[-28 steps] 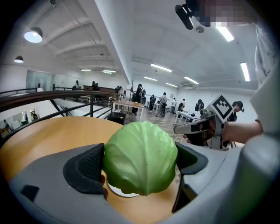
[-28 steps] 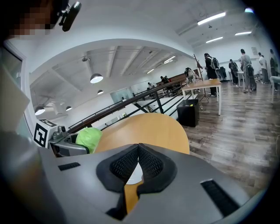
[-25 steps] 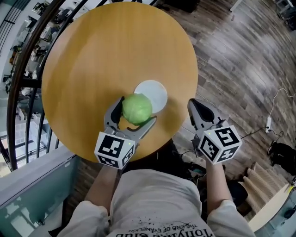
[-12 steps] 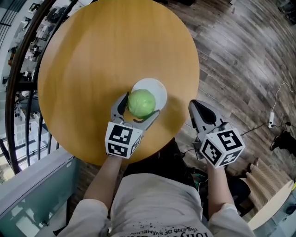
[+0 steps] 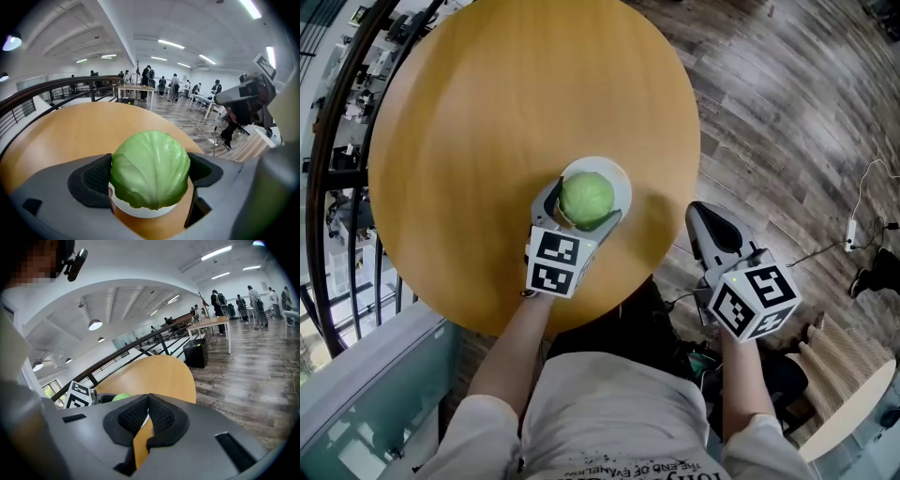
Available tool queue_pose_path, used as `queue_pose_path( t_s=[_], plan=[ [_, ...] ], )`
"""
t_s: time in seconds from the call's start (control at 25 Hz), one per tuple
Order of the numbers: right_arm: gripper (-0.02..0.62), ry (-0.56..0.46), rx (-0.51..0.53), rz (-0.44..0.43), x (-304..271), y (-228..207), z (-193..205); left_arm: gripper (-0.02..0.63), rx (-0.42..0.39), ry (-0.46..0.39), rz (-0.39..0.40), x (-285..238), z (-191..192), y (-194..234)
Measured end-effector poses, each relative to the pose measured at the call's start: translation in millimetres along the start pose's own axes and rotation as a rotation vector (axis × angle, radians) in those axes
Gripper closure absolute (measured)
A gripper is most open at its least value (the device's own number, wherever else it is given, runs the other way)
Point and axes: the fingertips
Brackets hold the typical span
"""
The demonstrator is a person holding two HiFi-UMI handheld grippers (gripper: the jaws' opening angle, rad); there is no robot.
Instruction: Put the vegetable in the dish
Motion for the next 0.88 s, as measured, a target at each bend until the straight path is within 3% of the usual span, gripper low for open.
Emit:
queue_pose_path(
  t_s=[0.88],
  plan=[
    [0.571,0.026,-0.040,-0.018,-15,-14,11,0.112,-0.045,0.126,-0.022,-35,29,2]
  ],
)
Point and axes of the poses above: the fingertips, and each gripper's own axes: x backward along the fingers, y to its left, z out of its underside, and after that the axes turned 15 degrees about -z, right-handed
